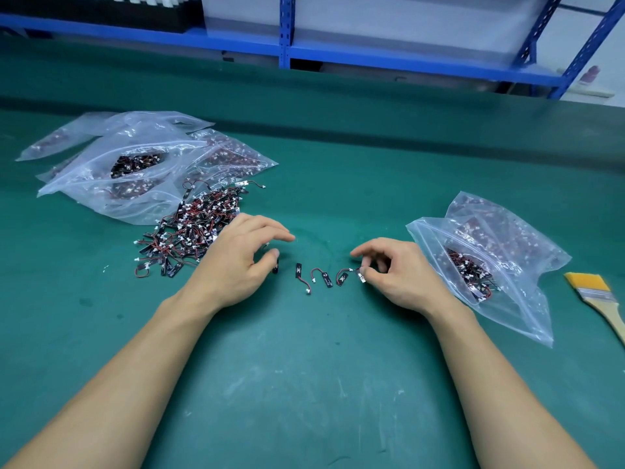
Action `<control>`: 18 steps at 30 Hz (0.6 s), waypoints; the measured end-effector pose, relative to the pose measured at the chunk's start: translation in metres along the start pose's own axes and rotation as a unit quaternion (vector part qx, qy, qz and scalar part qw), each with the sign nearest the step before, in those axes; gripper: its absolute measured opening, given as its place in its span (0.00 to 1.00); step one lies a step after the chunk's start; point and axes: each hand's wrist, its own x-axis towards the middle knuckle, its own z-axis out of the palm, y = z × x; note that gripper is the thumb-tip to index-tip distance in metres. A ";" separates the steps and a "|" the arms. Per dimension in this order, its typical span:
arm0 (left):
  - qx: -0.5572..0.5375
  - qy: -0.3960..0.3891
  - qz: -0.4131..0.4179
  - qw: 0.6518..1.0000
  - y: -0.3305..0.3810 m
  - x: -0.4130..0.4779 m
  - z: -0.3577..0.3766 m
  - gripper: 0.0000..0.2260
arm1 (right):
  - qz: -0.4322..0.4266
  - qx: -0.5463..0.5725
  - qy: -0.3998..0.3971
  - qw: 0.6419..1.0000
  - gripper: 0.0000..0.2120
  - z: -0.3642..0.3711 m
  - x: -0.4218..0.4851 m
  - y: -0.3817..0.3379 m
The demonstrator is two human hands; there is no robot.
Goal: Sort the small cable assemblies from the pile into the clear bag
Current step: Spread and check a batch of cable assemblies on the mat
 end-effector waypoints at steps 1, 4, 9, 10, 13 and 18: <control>0.001 0.003 -0.004 1.000 0.000 0.000 0.000 0.12 | 0.003 0.000 0.004 1.000 0.14 0.000 0.000 0.001; 0.008 0.014 -0.015 1.000 -0.003 0.001 -0.001 0.12 | 0.022 0.020 0.018 0.999 0.12 -0.001 0.000 0.002; 0.021 0.047 -0.068 0.996 -0.009 0.001 0.001 0.10 | 0.071 0.067 0.083 0.992 0.10 -0.002 0.005 0.003; 0.025 0.057 -0.082 0.995 -0.010 0.001 0.001 0.10 | 0.075 0.070 0.087 0.991 0.11 -0.002 0.005 0.003; 0.048 0.073 -0.133 0.987 -0.016 0.002 0.002 0.11 | 0.074 0.064 0.088 0.991 0.09 0.002 0.004 0.001; 0.117 -0.014 -0.198 0.973 -0.024 0.000 0.006 0.21 | 0.075 0.053 0.095 0.991 0.09 0.004 0.005 0.000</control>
